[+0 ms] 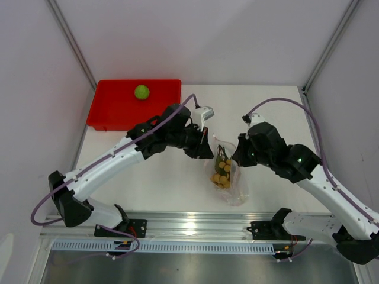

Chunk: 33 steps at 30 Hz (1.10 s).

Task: Place the food in the zip-top bag and seal the zipper
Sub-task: Place the fake fruit in the zipper food storage bag, then pick up the fake fruit from the bin.

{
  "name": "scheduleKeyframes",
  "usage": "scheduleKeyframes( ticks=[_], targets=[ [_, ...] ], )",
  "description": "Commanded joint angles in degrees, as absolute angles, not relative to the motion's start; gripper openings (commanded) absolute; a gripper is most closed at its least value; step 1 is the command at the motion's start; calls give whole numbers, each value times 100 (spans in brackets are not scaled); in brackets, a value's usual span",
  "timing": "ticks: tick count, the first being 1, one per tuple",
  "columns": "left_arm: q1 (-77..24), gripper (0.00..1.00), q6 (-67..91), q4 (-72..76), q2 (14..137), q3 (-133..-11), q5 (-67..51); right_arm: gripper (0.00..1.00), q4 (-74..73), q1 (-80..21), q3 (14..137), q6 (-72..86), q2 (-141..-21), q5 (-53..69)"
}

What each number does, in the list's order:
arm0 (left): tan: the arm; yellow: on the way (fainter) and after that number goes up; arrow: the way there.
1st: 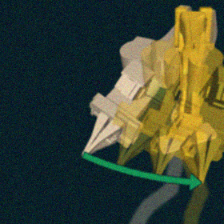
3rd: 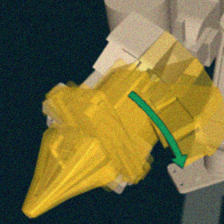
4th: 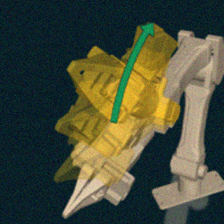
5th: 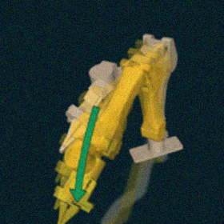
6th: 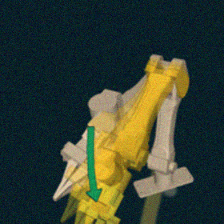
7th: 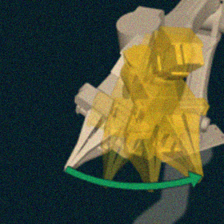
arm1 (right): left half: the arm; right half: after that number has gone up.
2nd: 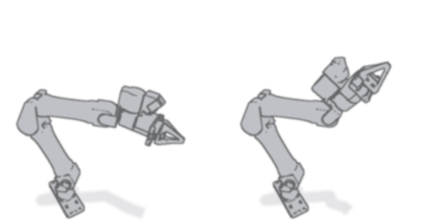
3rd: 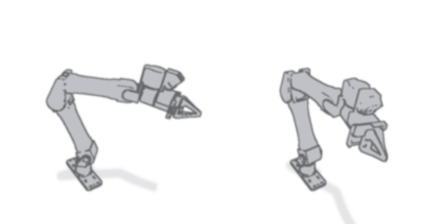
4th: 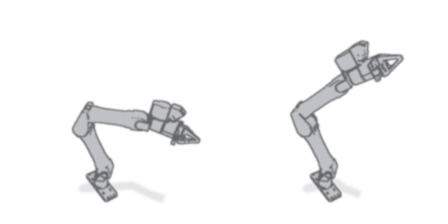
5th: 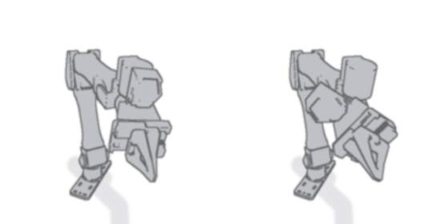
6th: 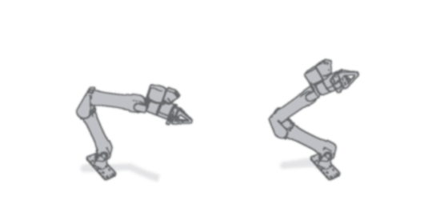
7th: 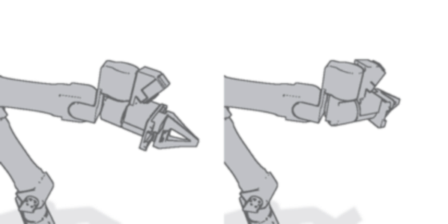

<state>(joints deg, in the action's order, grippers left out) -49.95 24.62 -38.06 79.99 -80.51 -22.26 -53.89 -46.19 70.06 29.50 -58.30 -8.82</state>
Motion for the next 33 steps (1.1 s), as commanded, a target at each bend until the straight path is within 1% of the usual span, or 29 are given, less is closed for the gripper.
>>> scheduleKeyframes(
  ticks=[1,3,5,8,10,14,20,23,24,25,26,27,28,29,33],
  targets=[
    [-4966,1,2558,-3603,7585,-8744,-2434,0,-5396,-4632,8014,2742,-5616,-721],
    [-4966,1,2584,-3569,7489,-8745,-2513,0,-5405,-4676,8365,2795,-5512,-581],
    [-4966,1,2575,-3525,7436,-8587,-2514,0,-5344,-4676,8394,2830,-5397,-484],
    [-4940,1,2461,-3560,7593,-8403,-2329,0,-5133,-4553,7956,2786,-5212,-527],
    [-4905,1,2434,-3481,7699,-8237,-2294,0,-4940,-4203,7350,2637,-5247,-353],
    [-4781,1,2417,-3428,7814,-8034,-2303,0,-4659,-3788,6777,2452,-5466,88],
    [-4711,1,2163,-3629,7690,-8358,-2057,0,-4684,-3770,7249,2250,-5589,79],
    [-4457,0,2066,-3630,7620,-8499,-1776,0,-4711,-3753,7426,2232,-5651,96],
    [-4343,2,2100,-3621,7603,-8516,-1749,0,-4694,-3753,7435,2241,-5651,114],
    [-4142,8,2118,-3578,7542,-8534,-1601,0,-4685,-3753,7436,2250,-5643,132],
    [-4061,41,2118,-3516,7480,-8508,-1460,0,-4685,-3753,7418,2267,-5643,167],
    [-3974,67,2101,-3429,7419,-8490,-1189,0,-4685,-3753,7409,2276,-5643,176],
    [-3799,85,2083,-3306,7253,-8325,-1021,0,-4685,-3753,7400,2268,-5643,184],
    [-3719,99,2057,-2991,7173,-8245,-846,0,-4685,-3762,7383,2268,-5643,193],
    [-3165,100,2118,-2638,7093,-8051,-10,0,-4650,-3744,7252,2276,-5643,289]
  ],
)
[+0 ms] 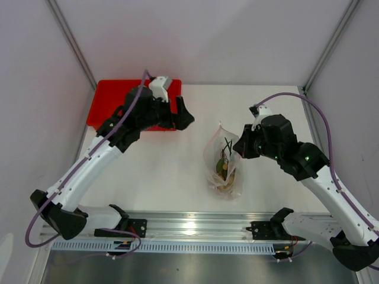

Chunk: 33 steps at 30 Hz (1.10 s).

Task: Place the food in the zip-top bag and seal the zipper
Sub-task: Pick up the fake fruit from the bin.

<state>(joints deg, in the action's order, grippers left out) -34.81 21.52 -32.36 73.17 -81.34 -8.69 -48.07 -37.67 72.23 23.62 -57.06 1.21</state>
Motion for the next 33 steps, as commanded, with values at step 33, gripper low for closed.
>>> scheduleKeyframes(
  ticks=[33],
  targets=[
    [-950,100,-3155,581,12225,-10397,1091,0,-4297,-3709,6433,1899,-5537,1442]
  ],
)
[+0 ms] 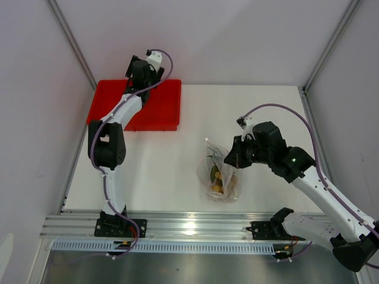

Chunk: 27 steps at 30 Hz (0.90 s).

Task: Place the food in the zip-top bag and seal the zipper
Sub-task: Pick up the fake fruit from the bin.

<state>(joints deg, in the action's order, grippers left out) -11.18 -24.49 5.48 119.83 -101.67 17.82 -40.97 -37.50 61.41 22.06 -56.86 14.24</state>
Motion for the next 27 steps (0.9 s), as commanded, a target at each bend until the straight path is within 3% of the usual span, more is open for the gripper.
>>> scheduleKeyframes(
  ticks=[1,16,27],
  targets=[
    [-897,100,-3164,415,12260,-10450,925,0,-4376,-3657,6468,1820,-5511,1450],
    [-88,100,-2109,-1722,13104,-11697,-1176,0,-4351,-3226,6082,1582,-5115,1968],
    [-18,100,-2338,-2461,13728,-12770,-1134,0,-4219,-2900,5889,1433,-5001,2188]
  ],
)
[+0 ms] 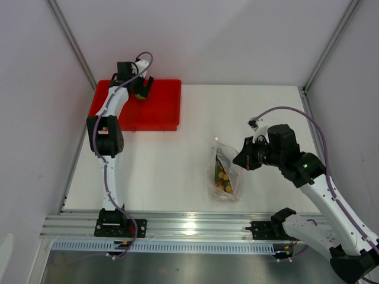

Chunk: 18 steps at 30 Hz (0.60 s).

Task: Place the food in the zip-top bag and seal the zipper
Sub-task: Pick up the fake fruit from the bin.

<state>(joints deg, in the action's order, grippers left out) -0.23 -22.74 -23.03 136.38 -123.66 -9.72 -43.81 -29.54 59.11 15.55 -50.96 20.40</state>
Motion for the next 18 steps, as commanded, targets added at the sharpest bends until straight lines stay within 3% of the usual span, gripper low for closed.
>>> scheduleKeyframes(
  ticks=[1,18],
  targets=[
    [-18,99,-2364,-2426,13737,-12753,-1090,0,-4201,-2874,5854,1450,-5001,2215],
    [-70,84,-3261,-2584,14080,-12990,-659,0,-3973,-2777,5774,1424,-5194,2399]
  ],
)
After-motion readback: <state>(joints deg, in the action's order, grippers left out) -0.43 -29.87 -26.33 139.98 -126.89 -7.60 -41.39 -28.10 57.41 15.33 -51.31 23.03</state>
